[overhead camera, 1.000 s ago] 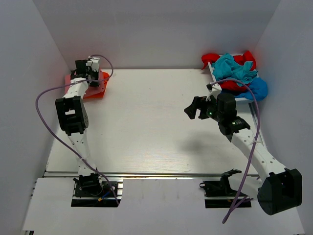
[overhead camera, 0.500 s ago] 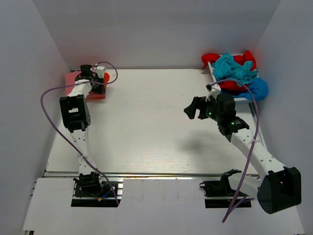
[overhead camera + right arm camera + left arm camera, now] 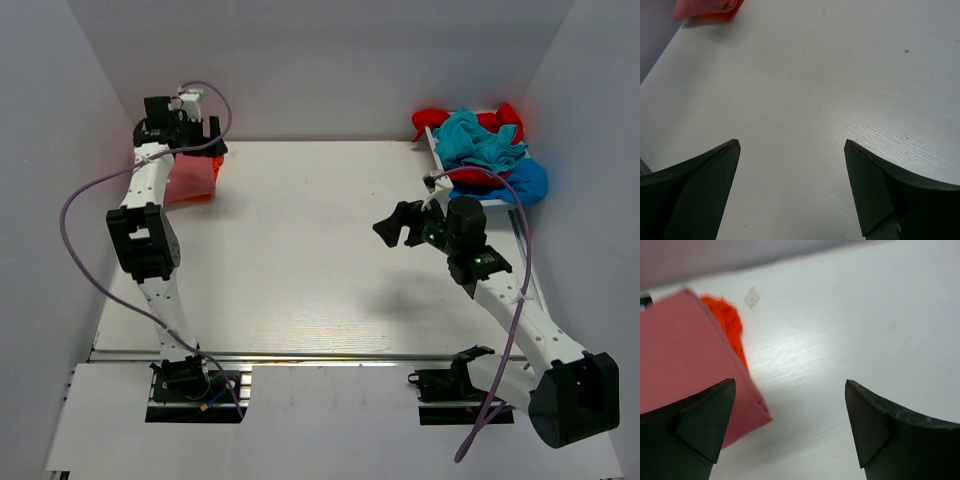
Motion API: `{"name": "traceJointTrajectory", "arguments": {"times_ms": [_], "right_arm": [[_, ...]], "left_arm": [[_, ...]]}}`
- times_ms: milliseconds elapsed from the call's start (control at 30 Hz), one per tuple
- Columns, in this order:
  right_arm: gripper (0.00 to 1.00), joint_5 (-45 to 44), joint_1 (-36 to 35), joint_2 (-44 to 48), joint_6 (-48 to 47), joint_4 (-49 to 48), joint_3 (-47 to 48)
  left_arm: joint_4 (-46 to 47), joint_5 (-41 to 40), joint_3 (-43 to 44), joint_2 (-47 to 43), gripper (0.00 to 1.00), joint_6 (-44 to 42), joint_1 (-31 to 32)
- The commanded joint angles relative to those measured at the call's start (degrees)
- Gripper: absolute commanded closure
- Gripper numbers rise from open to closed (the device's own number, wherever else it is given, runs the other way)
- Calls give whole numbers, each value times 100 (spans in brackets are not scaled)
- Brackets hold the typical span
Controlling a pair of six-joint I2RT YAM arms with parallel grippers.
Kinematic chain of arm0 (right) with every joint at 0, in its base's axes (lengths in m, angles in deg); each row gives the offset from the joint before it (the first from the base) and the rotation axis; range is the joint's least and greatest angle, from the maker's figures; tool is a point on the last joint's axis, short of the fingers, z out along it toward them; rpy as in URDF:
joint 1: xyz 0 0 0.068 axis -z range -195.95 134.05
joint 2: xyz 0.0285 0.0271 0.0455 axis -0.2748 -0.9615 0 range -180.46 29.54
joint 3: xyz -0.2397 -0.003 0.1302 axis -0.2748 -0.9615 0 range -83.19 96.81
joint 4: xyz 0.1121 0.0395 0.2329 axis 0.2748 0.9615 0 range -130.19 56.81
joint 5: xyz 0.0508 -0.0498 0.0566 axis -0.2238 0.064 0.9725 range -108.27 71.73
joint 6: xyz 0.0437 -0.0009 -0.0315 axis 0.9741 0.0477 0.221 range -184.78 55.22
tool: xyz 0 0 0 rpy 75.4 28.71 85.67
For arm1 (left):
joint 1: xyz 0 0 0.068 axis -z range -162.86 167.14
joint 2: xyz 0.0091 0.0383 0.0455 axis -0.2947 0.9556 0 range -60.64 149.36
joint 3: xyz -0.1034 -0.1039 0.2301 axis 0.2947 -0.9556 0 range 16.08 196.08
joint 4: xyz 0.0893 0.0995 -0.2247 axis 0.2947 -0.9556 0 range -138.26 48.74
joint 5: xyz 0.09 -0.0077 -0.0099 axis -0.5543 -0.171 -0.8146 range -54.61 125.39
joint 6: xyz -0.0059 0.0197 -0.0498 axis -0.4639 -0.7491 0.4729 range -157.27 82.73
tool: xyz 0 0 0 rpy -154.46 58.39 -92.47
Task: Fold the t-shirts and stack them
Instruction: Put the neatly folded tshirt into the corner of the board with the left arm
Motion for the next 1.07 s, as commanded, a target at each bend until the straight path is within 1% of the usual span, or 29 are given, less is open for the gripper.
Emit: {"name": "traceJointTrajectory", "arguments": {"times_ms": [0, 33, 100, 133, 167, 200, 233, 267, 300, 333, 367, 400, 433, 500, 567, 600, 667, 800, 933, 1000, 1033], "right_arm": [[10, 199, 4, 215, 156, -471, -200], [10, 164, 4, 285, 156, -471, -262], [10, 33, -4, 426, 261, -462, -323], [10, -3, 4, 583, 279, -462, -411], [10, -47, 4, 619, 306, -427, -473], [10, -91, 22, 663, 332, -323, -508], [10, -204, 13, 751, 332, -174, -534], [10, -249, 4, 778, 341, -16, -552], [10, -293, -4, 778, 350, 56, -570], [10, -337, 13, 813, 341, 178, -570], [10, -407, 22, 830, 350, 223, -666], [10, -416, 22, 865, 332, 336, -693], [10, -416, 5, 909, 315, 346, -736], [10, -434, 13, 980, 332, 346, -921], [10, -442, 22, 1120, 341, 346, -1131], [10, -451, -4, 1138, 367, 294, -1185], [10, -521, 4, 1226, 420, 259, -1325], [10, -478, 4, 1314, 561, 197, -1501], [10, -407, 4, 1367, 578, 83, -1651], [10, -407, 13, 1376, 570, 91, -1704], [10, -381, 4, 1384, 552, 74, -1721]], "left_arm": [[297, 540, -112, -1370, 0, 647, 423], [350, 540, -356, -1676, 0, 840, 685], [621, 119, -848, -2082, 0, 1043, 1020], [797, -56, -1599, -2327, 0, 1261, 1369], [1303, -319, -2059, -2922, 0, 1359, 1547], [1552, -539, -2551, -3249, 0, 1500, 1714], [1780, -968, -3557, -3583, 0, 1771, 2055], [2200, -1181, -4063, -4248, 0, 1930, 2215], [2413, -1357, -5033, -4585, 0, 2079, 2365], [2581, -1707, -5461, -4893, 0, 2377, 2514], [2670, -1875, -5839, -5157, 0, 2528, 2829], [2670, -2016, -6443, -5386, 0, 2642, 2997], [2670, -2331, -6676, -5710, 0, 2896, 3312], [2294, -2466, -7132, -5880, 0, 3047, 3587], [2100, -2799, -7345, -6082, 0, 3162, 3928], [1977, -3061, -7537, -6161, 0, 3240, 4000], [1923, -3291, -7671, -6415, 0, 3303, 4193], [1494, -3985, -7741, -6715, 0, 3355, 4352], [1282, -4197, -7689, -6856, 0, 3355, 4475], [1177, -4338, -7689, -6927, 0, 3207, 4476], [1098, -4460, -7558, -6979, 0, 3206, 4476]]}}
